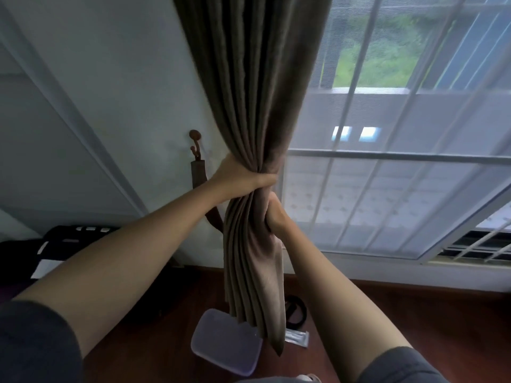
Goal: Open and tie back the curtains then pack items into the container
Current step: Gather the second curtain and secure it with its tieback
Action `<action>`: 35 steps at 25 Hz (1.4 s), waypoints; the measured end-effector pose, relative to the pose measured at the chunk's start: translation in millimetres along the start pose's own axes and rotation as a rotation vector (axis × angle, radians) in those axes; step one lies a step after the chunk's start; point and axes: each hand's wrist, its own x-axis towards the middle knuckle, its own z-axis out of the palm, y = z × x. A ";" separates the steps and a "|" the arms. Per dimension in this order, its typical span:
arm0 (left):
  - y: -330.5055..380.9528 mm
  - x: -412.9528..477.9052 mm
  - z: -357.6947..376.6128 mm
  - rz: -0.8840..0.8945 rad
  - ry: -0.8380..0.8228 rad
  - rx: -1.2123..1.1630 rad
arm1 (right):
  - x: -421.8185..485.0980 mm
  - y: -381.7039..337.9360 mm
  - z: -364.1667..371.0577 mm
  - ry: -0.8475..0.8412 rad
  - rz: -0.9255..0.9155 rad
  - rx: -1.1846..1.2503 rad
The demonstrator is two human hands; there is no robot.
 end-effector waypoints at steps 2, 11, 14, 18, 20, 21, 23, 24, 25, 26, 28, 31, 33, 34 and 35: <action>-21.4 -11.6 -26.0 -0.036 0.038 -0.073 | 25.0 12.1 -1.6 -0.054 -0.094 0.008; -83.0 -37.6 -134.9 -0.165 0.247 -0.095 | 113.1 45.0 29.3 -0.043 -0.030 -0.374; -93.2 -41.8 -152.4 -0.165 0.262 -0.026 | 143.7 50.9 62.5 -0.050 -0.031 -0.438; -107.2 -45.1 -181.2 -0.195 0.212 -0.001 | 177.2 47.8 106.0 -0.029 -0.036 -0.474; -110.7 -45.4 -191.4 -0.210 0.192 0.021 | 191.2 47.7 116.9 -0.049 -0.025 -0.438; -111.3 -44.9 -193.7 -0.212 0.187 0.031 | 197.6 48.9 118.7 -0.047 -0.013 -0.420; -113.5 -43.1 -197.3 -0.205 0.194 0.056 | 207.7 52.2 121.4 -0.022 0.025 -0.377; -114.9 -42.0 -198.7 -0.200 0.200 0.063 | 210.2 53.7 121.7 -0.022 0.040 -0.346; -116.5 -40.7 -199.8 -0.198 0.198 0.069 | 210.4 54.8 121.6 -0.041 0.041 -0.328; -118.1 -39.3 -201.3 -0.205 0.190 0.079 | 206.8 54.0 120.8 -0.072 0.032 -0.335; -118.9 -35.8 -202.3 -0.229 0.152 0.106 | 194.8 53.3 113.2 -0.141 0.000 -0.369; -117.0 -30.6 -195.0 -0.223 0.150 0.086 | 168.6 54.5 86.0 -0.209 -0.006 -0.403; -111.2 -28.9 -186.2 -0.194 0.187 0.065 | 153.5 56.1 55.4 -0.220 -0.013 -0.520; -107.1 -27.4 -181.0 -0.185 0.190 0.057 | 147.6 56.3 37.3 -0.218 -0.012 -0.585; -104.0 -25.4 -175.2 -0.178 0.185 0.048 | 141.4 55.4 18.8 -0.209 -0.007 -0.655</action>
